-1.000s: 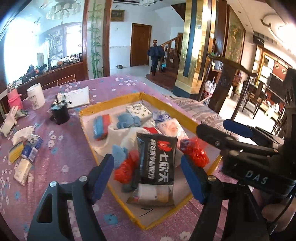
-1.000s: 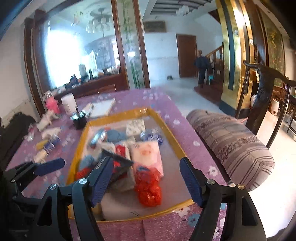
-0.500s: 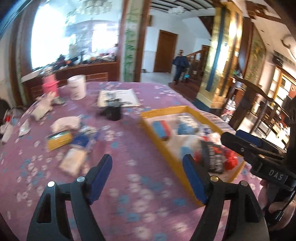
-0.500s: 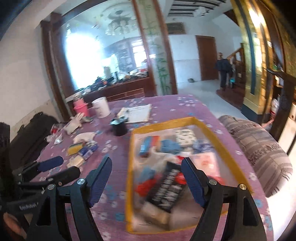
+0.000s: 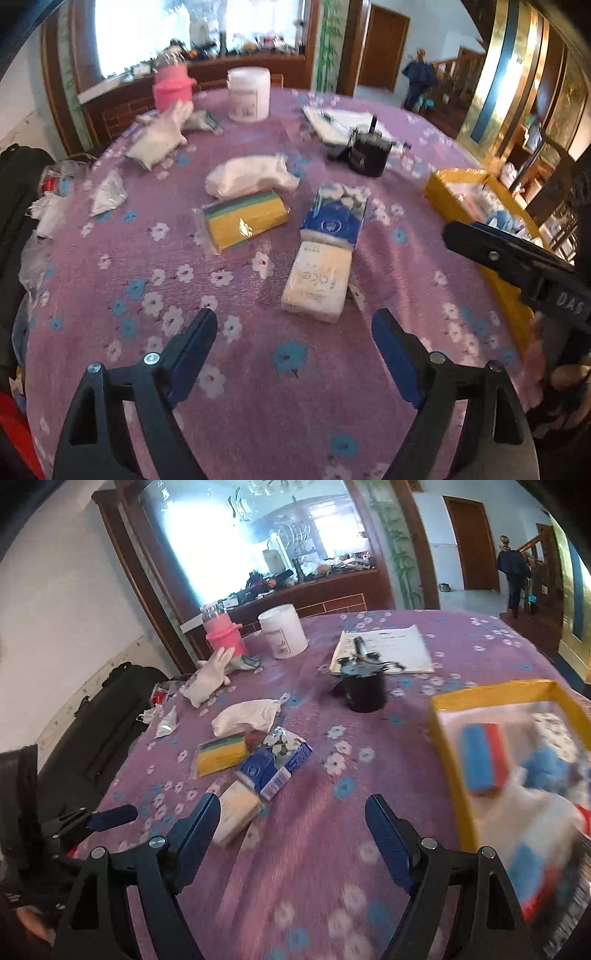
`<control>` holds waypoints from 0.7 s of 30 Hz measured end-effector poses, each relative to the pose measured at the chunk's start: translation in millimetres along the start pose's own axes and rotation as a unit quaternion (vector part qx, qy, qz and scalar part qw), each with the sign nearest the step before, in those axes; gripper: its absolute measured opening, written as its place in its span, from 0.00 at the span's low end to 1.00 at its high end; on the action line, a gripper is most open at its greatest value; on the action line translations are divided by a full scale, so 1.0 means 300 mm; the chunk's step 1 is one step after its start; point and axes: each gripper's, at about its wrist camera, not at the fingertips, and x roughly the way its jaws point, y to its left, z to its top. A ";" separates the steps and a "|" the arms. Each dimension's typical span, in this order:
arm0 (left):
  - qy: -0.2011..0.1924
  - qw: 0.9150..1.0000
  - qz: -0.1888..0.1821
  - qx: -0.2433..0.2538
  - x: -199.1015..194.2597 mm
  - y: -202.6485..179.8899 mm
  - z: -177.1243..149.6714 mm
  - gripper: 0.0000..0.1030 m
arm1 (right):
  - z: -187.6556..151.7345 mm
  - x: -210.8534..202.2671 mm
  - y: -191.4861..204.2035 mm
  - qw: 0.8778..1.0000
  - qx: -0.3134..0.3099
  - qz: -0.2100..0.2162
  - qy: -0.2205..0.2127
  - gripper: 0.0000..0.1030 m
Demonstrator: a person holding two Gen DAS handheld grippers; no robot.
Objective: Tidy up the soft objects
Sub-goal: 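Move both grippers back to the tissue packs on the table, then grasp the white 'Face' tissue pack with the left gripper while the right grasps the blue tissue pack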
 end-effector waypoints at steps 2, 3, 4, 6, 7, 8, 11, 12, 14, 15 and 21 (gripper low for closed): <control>0.019 1.000 -0.015 0.001 0.051 0.001 0.021 0.82 | -0.021 0.042 -0.032 1.000 0.004 0.009 0.004 0.82; 0.025 1.000 -0.017 0.005 0.070 -0.003 0.028 0.82 | -0.030 0.049 -0.048 1.000 0.005 0.011 0.010 0.82; 0.029 0.999 -0.017 0.009 0.088 -0.013 0.036 0.82 | -0.038 0.052 -0.065 1.000 0.003 0.009 0.015 0.82; 0.038 0.999 -0.009 0.013 0.128 -0.031 0.052 0.82 | -0.050 0.043 -0.089 1.000 -0.004 -0.009 0.018 0.82; 0.041 0.999 -0.008 0.015 0.141 -0.039 0.057 0.82 | -0.051 0.041 -0.098 1.000 -0.006 -0.012 0.020 0.82; 0.045 0.999 -0.003 0.020 0.158 -0.049 0.063 0.82 | -0.047 0.036 -0.107 1.000 -0.003 -0.011 0.019 0.82; 0.038 0.998 0.032 0.037 0.197 -0.071 0.074 0.82 | -0.032 0.009 -0.133 1.000 0.022 0.008 0.006 0.82; 0.036 0.998 0.033 0.034 0.209 -0.069 0.078 0.82 | -0.029 0.003 -0.134 1.000 0.023 0.013 0.004 0.82; 0.034 0.999 0.028 0.017 0.223 -0.057 0.072 0.66 | -0.026 -0.003 -0.127 1.000 0.019 0.009 0.000 0.82; 0.038 0.999 0.023 0.008 0.231 -0.051 0.067 0.43 | -0.025 -0.001 -0.122 1.000 0.016 0.009 0.002 0.82; 0.012 1.000 0.017 -0.008 0.133 -0.028 0.002 0.43 | -0.027 0.004 -0.113 1.000 0.012 0.010 0.004 0.82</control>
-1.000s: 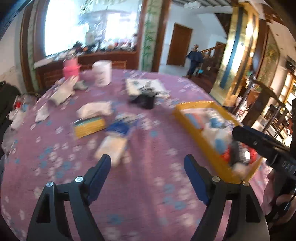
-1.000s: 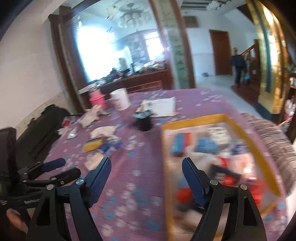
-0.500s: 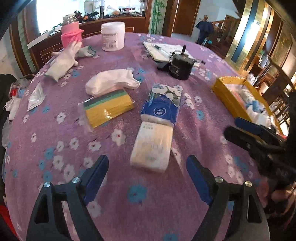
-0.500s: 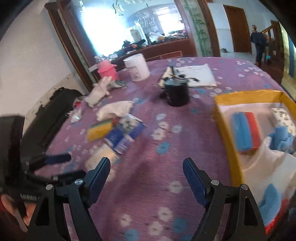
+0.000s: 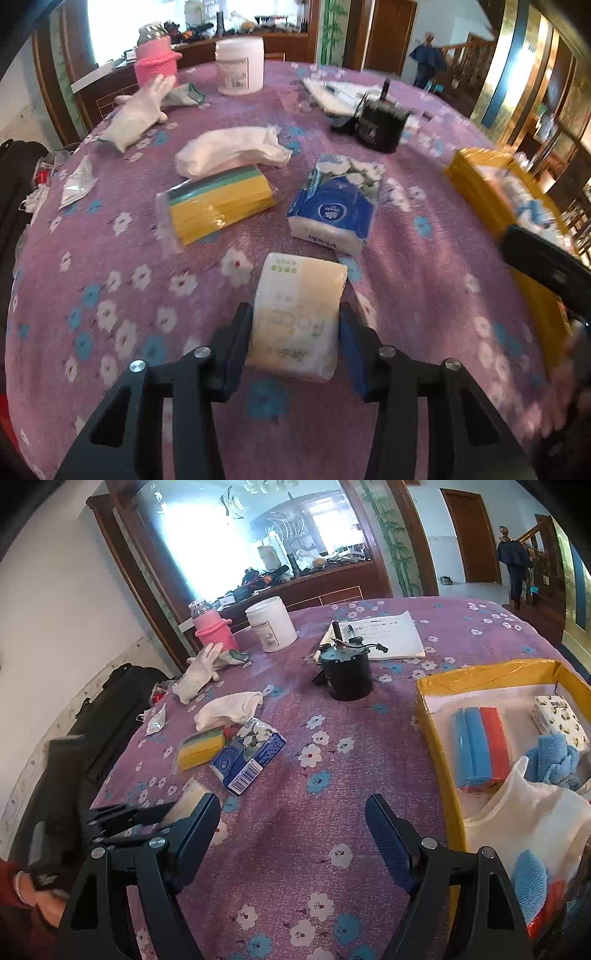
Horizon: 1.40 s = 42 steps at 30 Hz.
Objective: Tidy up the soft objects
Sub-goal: 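Grasp the white 'Face' tissue pack with the left gripper while the right grasps the blue tissue pack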
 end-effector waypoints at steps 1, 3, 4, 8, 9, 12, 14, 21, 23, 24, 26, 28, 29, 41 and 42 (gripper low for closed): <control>-0.010 1.000 -0.002 -0.003 -0.016 0.008 -0.001 0.43 | -0.002 0.001 0.001 1.000 -0.001 0.000 0.000 0.82; -0.037 0.999 0.001 -0.021 -0.056 0.055 -0.004 0.44 | -0.006 0.012 0.005 1.000 -0.004 0.001 0.004 0.82; -0.042 0.999 0.001 -0.028 -0.059 0.074 -0.004 0.44 | -0.010 0.025 0.006 1.000 -0.004 0.003 0.010 0.82; -0.029 0.997 0.003 -0.070 -0.026 0.158 0.009 0.44 | -0.012 0.083 0.033 0.998 0.004 0.025 0.051 0.82; -0.025 0.997 0.004 -0.077 -0.018 0.169 0.011 0.44 | 0.007 0.105 0.056 0.998 0.002 0.032 0.063 0.82; -0.021 0.995 -0.008 -0.094 -0.011 0.195 0.014 0.44 | 0.082 0.166 0.114 0.996 -0.003 0.043 0.076 0.82; -0.018 0.995 -0.005 -0.094 0.001 0.197 0.012 0.44 | 0.145 0.223 0.144 0.997 -0.022 0.028 0.067 0.82; -0.013 0.993 -0.005 -0.119 0.007 0.250 0.006 0.44 | 0.226 0.444 0.154 0.994 -0.044 -0.011 0.098 0.82; -0.016 0.992 -0.007 -0.127 -0.001 0.264 0.006 0.44 | 0.192 0.433 0.179 0.992 -0.047 0.017 0.113 0.82; -0.019 0.991 -0.005 -0.130 -0.006 0.269 0.007 0.44 | 0.174 0.419 0.193 0.991 -0.047 0.037 0.123 0.82; -0.022 0.991 -0.004 -0.136 -0.015 0.277 0.008 0.44 | 0.111 0.355 0.226 0.981 -0.040 0.113 0.153 0.82; -0.024 0.990 -0.007 -0.141 -0.017 0.284 0.010 0.44 | 0.063 0.289 0.253 0.968 -0.043 0.177 0.172 0.83; -0.023 0.989 -0.008 -0.145 -0.017 0.288 0.011 0.44 | 0.055 0.266 0.263 0.967 -0.055 0.183 0.169 0.83; -0.027 0.985 0.011 -0.172 -0.013 0.335 0.012 0.44 | 0.058 0.368 0.402 0.945 -0.295 0.027 0.137 0.85; -0.026 0.985 0.013 -0.173 -0.011 0.337 0.013 0.44 | 0.069 0.396 0.401 0.944 -0.296 0.026 0.140 0.85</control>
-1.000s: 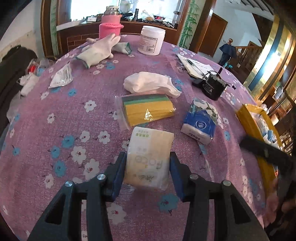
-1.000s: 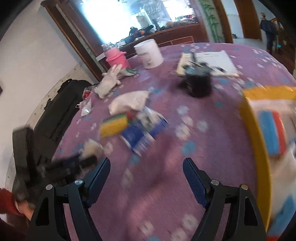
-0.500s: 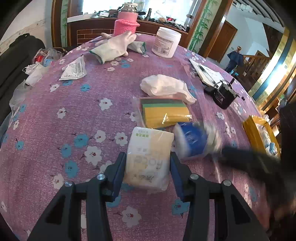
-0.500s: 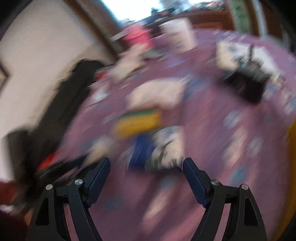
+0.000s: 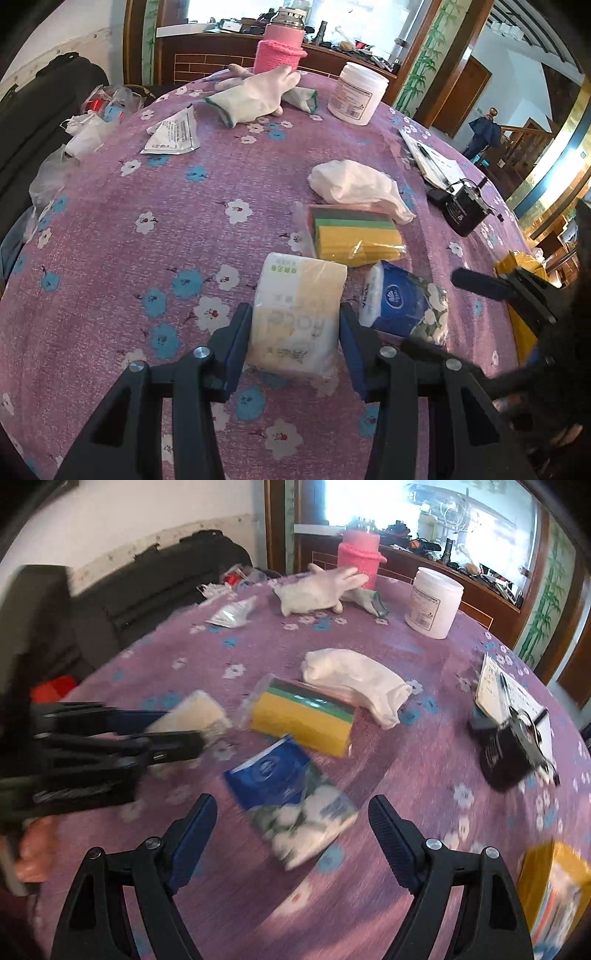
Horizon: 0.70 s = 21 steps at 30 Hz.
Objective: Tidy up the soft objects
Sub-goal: 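Grasp the white 'Face' tissue pack with the left gripper while the right grasps the blue tissue pack, then carry the white tissue pack with the left gripper while the right carries the blue pack to the tray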
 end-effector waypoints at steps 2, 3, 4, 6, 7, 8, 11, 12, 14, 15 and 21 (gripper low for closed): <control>0.001 1.000 -0.001 -0.002 0.002 0.002 0.000 0.44 | 0.026 0.049 -0.024 1.000 0.010 0.014 0.013 0.85; 0.002 1.000 -0.002 -0.002 0.002 0.003 0.000 0.44 | 0.031 0.065 -0.030 1.000 0.014 0.016 0.020 0.85; 0.001 1.000 -0.002 -0.003 0.001 0.004 -0.001 0.44 | 0.034 0.083 -0.041 0.999 0.022 0.022 0.028 0.85; 0.000 1.000 -0.004 -0.002 -0.002 0.004 -0.001 0.44 | 0.028 0.091 -0.050 0.998 0.042 0.049 0.027 0.82; 0.000 1.000 -0.005 -0.002 -0.003 0.003 -0.001 0.44 | 0.023 0.092 -0.046 0.997 0.045 0.050 0.027 0.75; -0.001 1.000 -0.005 -0.002 -0.004 0.002 -0.002 0.44 | 0.013 0.097 -0.033 0.997 0.046 0.044 0.035 0.71; 0.000 1.000 -0.006 0.001 -0.005 -0.002 -0.002 0.44 | -0.018 0.073 0.007 0.999 0.044 0.006 0.032 0.61; -0.001 1.000 -0.007 0.003 -0.007 -0.005 -0.004 0.44 | -0.028 0.058 0.012 0.998 0.051 0.000 0.028 0.59; -0.001 1.000 -0.010 0.010 -0.009 -0.015 -0.008 0.44 | -0.060 0.015 0.015 0.997 0.072 0.000 0.017 0.58; 0.001 1.000 -0.012 0.016 -0.009 -0.025 -0.012 0.44 | -0.082 -0.015 0.014 0.996 0.084 -0.006 0.012 0.58; 0.016 0.995 -0.038 0.089 -0.007 -0.159 -0.068 0.44 | -0.269 -0.207 -0.041 0.982 0.185 -0.021 -0.024 0.59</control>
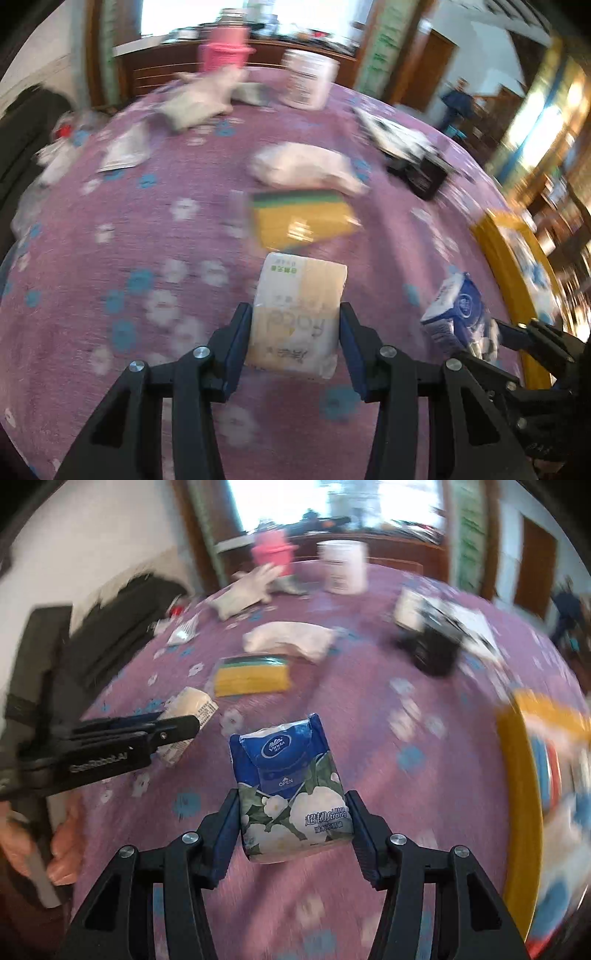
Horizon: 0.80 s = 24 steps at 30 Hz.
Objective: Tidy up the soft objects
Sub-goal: 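Carry the white tissue pack with the left gripper while the right carries the blue pack to the tray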
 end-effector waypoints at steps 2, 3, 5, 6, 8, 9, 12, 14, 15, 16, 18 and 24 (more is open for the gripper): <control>0.011 0.999 -0.032 0.033 -0.001 -0.067 -0.019 0.44 | -0.053 -0.014 -0.032 1.000 0.015 -0.011 -0.003 0.59; 0.013 0.998 -0.039 0.048 -0.002 -0.098 -0.029 0.44 | -0.066 -0.013 -0.040 1.000 0.017 -0.014 -0.006 0.60; 0.011 0.996 -0.034 0.085 -0.001 -0.162 -0.054 0.44 | -0.080 0.006 -0.051 1.000 0.017 -0.011 0.002 0.61; 0.008 0.995 -0.021 0.096 0.004 -0.180 -0.061 0.44 | -0.082 0.010 -0.049 1.000 0.014 -0.012 0.001 0.61; 0.009 0.994 0.004 0.110 0.025 -0.201 -0.072 0.44 | -0.074 0.017 -0.036 1.000 -0.005 -0.024 0.000 0.66; 0.013 0.993 0.014 0.113 0.041 -0.205 -0.077 0.44 | -0.073 0.018 -0.029 0.999 -0.014 -0.033 -0.002 0.68; 0.015 0.992 0.038 0.119 0.072 -0.212 -0.084 0.44 | -0.081 0.017 -0.020 0.998 -0.034 -0.061 -0.009 0.73; 0.008 0.991 0.049 0.126 0.071 -0.218 -0.088 0.45 | -0.087 0.021 -0.024 0.997 -0.037 -0.069 -0.009 0.72; 0.004 0.990 0.053 0.130 0.070 -0.223 -0.091 0.46 | -0.089 0.021 -0.025 0.997 -0.041 -0.070 -0.008 0.71; 0.001 0.990 0.056 0.131 0.069 -0.223 -0.095 0.46 | -0.088 0.019 -0.026 0.997 -0.040 -0.066 -0.008 0.62; -0.010 0.989 0.064 0.134 0.070 -0.226 -0.100 0.51 | -0.088 0.015 -0.026 0.998 -0.035 -0.058 -0.005 0.57; -0.036 0.987 0.084 0.131 0.063 -0.219 -0.117 0.63 | -0.093 0.021 -0.028 0.998 -0.030 -0.053 -0.008 0.57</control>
